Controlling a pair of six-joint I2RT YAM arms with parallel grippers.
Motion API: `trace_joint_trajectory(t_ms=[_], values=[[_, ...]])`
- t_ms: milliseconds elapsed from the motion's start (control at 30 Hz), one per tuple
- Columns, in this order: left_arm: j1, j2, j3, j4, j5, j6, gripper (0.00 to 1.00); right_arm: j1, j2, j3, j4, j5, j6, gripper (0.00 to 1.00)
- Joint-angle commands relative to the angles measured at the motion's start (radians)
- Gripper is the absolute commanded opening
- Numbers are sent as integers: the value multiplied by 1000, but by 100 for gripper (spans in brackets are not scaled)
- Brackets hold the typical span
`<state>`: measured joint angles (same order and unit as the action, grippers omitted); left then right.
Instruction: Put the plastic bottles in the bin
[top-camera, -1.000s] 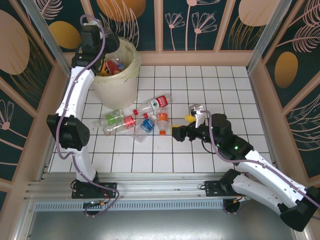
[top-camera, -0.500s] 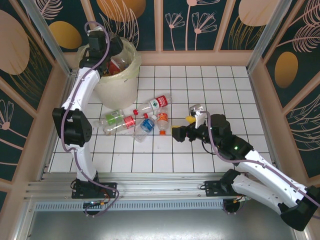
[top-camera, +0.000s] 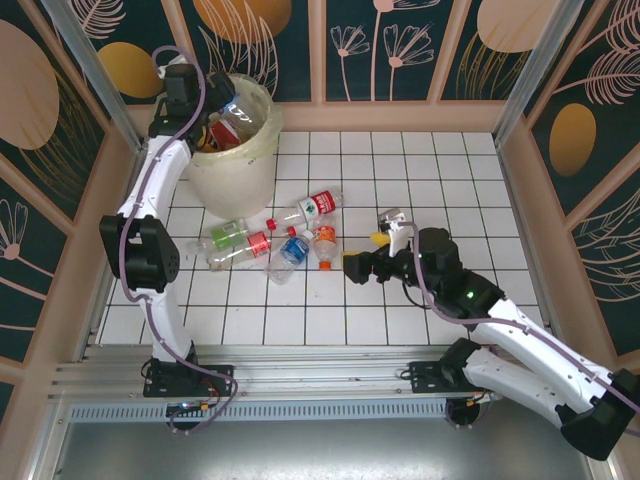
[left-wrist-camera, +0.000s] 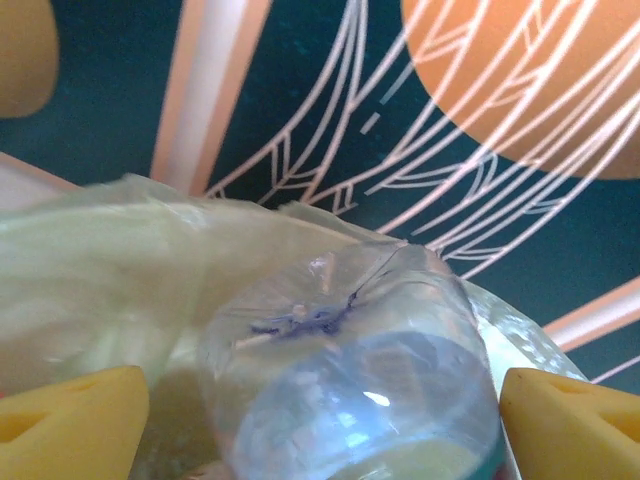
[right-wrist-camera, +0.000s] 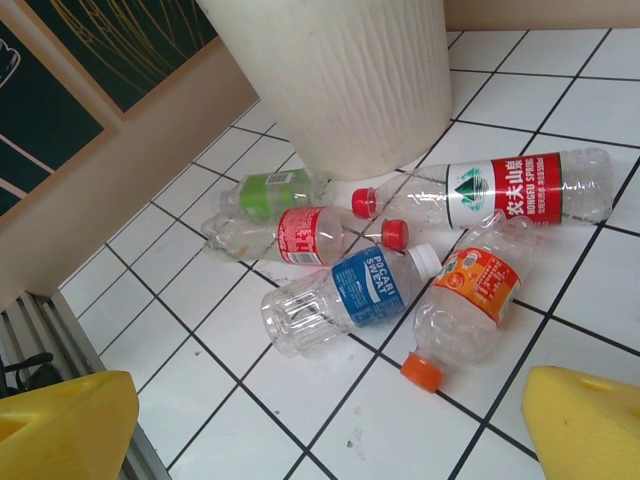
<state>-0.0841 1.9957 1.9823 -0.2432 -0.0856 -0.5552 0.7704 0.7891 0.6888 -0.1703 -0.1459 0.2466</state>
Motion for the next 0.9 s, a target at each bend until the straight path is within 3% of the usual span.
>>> trace_joint_trajectory(t_ms=[0,100,433,867], values=[[27,-77,-17,-27,-30,-2,93,9,16,-6,-12,34,23,99],[26,-115,-19,-33,-37,24,98,9,45,-5,-21,59,32,99],[26,-249,-74,-47,85,77,99,10,145,-10,-14,81,59,96],[5,-598,-575,18,649,137,98,16,413,63,-34,-65,-87,87]])
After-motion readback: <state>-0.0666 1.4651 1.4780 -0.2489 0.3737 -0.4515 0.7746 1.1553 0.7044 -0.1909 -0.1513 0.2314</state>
